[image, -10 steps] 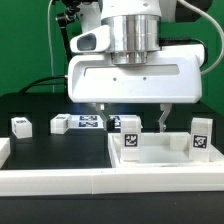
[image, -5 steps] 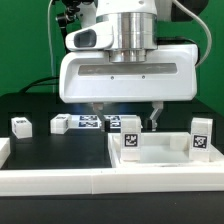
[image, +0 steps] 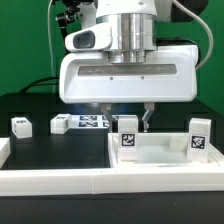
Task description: Assemble square table
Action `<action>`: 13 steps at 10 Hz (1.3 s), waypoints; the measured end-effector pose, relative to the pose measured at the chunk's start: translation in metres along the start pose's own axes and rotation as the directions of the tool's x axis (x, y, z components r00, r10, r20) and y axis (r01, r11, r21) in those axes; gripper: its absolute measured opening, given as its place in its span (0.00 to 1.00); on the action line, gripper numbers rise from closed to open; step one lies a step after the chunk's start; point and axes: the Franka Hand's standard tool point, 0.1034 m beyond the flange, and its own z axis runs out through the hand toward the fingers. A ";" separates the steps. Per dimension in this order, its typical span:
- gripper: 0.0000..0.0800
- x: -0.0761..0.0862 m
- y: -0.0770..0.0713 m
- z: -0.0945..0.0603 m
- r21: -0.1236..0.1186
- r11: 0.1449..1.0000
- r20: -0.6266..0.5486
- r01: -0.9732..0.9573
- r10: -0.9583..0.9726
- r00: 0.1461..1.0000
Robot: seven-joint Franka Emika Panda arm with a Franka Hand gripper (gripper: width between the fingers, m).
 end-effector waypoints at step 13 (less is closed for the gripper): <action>0.36 -0.002 0.000 0.002 -0.011 0.220 0.021 -0.975 0.975 0.220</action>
Offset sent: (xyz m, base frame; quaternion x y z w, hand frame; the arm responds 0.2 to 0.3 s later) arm -0.0068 -0.0091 -0.0010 -0.0070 0.0146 0.3129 0.9496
